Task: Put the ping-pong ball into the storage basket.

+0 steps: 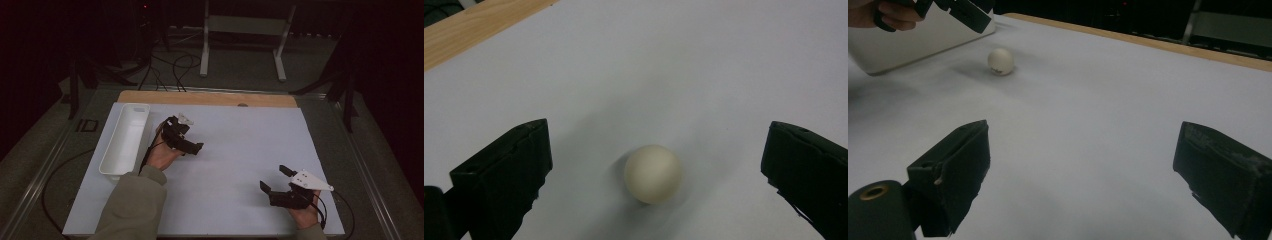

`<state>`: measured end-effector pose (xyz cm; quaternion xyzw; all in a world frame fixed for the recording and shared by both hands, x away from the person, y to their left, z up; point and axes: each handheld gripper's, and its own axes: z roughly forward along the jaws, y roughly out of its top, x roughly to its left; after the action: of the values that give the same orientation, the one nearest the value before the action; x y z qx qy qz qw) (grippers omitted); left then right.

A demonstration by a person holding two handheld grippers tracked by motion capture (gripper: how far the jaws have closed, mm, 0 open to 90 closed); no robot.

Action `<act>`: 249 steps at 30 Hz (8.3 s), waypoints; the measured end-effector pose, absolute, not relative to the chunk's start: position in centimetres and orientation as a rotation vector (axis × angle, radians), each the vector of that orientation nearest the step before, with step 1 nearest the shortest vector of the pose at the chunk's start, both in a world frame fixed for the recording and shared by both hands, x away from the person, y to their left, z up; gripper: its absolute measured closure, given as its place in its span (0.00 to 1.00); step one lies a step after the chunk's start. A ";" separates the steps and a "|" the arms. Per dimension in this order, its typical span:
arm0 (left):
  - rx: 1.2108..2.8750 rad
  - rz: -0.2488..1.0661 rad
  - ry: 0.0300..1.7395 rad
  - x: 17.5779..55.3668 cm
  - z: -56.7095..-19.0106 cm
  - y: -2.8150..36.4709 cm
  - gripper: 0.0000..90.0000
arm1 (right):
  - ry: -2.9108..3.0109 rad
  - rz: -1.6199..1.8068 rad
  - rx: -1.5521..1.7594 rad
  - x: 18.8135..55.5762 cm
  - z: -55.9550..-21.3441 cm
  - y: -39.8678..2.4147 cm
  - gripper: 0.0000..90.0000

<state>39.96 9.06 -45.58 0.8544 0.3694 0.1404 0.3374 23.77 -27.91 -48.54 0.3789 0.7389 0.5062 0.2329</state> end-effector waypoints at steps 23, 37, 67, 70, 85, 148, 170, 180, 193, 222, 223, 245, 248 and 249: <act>2.241 0.339 0.994 40.7 -46.4 9.2 0.00 | 2.031 1.391 1.042 23.8 -48.5 -27.9 0.09; 2.264 0.308 1.004 40.8 -47.0 8.8 0.00 | 2.033 1.392 1.041 23.8 -48.6 -27.9 0.09; 2.324 0.284 1.016 40.8 -47.8 8.1 0.04 | 2.041 1.388 1.037 23.8 -48.6 -27.9 0.09; 2.328 0.287 1.020 40.8 -47.9 8.0 0.05 | 2.042 1.388 1.037 23.8 -48.6 -27.8 0.09; 2.352 0.268 1.021 40.8 -48.2 8.0 0.18 | 2.043 1.389 1.037 23.8 -48.6 -27.9 0.09; 2.389 0.181 1.054 40.9 -49.2 7.7 0.57 | 2.052 1.384 1.041 23.8 -48.7 -27.8 0.09; 2.323 0.250 1.023 40.0 -46.9 8.1 0.57 | 2.040 1.394 1.041 23.8 -48.8 -27.8 0.09; 2.289 0.273 1.031 39.6 -45.9 8.3 0.57 | 2.040 1.392 1.040 23.8 -48.8 -27.8 0.09; 2.259 0.292 1.034 39.1 -44.9 8.6 0.57 | 2.039 1.389 1.043 23.8 -48.8 -27.8 0.09; 2.221 0.325 1.041 38.4 -43.2 9.6 0.57 | 2.040 1.378 1.052 23.8 -48.9 -27.9 0.09; 2.217 0.325 1.041 38.4 -43.1 9.6 0.57 | 2.040 1.378 1.053 23.8 -48.9 -27.9 0.09; 2.182 0.342 1.046 38.1 -41.8 10.6 0.57 | 2.034 1.386 1.058 23.8 -48.9 -27.9 0.09; 2.175 0.345 1.047 38.0 -41.6 10.7 0.57 | 2.032 1.387 1.058 23.8 -49.0 -27.9 0.09; 2.173 0.347 1.047 37.9 -41.5 10.8 0.57 | 2.032 1.387 1.059 23.8 -49.0 -27.9 0.09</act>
<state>37.95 10.78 -41.52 0.8370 0.4032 0.1334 0.3450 23.84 -27.92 -48.97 0.3848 0.7384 0.5040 0.2298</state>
